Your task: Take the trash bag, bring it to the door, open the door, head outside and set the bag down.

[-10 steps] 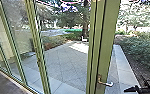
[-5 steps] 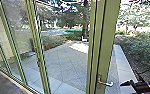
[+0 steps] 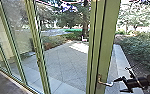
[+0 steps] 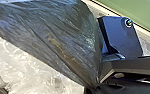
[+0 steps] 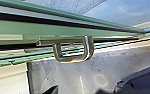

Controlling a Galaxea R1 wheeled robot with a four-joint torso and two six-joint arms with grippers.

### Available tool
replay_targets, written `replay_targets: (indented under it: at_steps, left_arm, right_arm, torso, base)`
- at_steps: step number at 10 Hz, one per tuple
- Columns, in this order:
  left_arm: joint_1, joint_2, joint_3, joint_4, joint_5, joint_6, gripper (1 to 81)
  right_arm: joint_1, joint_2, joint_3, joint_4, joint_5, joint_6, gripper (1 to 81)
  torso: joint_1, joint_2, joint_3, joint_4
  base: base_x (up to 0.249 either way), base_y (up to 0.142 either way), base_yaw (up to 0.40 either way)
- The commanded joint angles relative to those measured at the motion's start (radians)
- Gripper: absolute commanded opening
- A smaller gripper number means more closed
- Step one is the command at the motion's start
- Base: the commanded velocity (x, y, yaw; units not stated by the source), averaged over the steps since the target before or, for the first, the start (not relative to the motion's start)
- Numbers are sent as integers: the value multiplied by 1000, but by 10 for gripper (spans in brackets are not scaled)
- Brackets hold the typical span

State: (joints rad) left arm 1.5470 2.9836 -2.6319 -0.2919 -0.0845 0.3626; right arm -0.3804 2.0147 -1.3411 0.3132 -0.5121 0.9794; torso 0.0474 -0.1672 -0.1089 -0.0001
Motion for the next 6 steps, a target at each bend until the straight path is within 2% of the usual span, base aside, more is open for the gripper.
replay_targets:
  at_steps: [1, 6]
  left_arm:
    - [-47, -9, 4, -6, 58, -2, 10]
    - [-47, -9, 4, -6, 58, -4, 10]
  right_arm:
    - [120, 32, -53, 14, 66, 28, 811]
    - [45, 156, -154, 15, 115, 41, 811]
  torso:
    - [0, 0, 0, 0]
    - [1, 0, 0, 0]
  base:
    - [0, 0, 0]
    - [0, 0, 0]
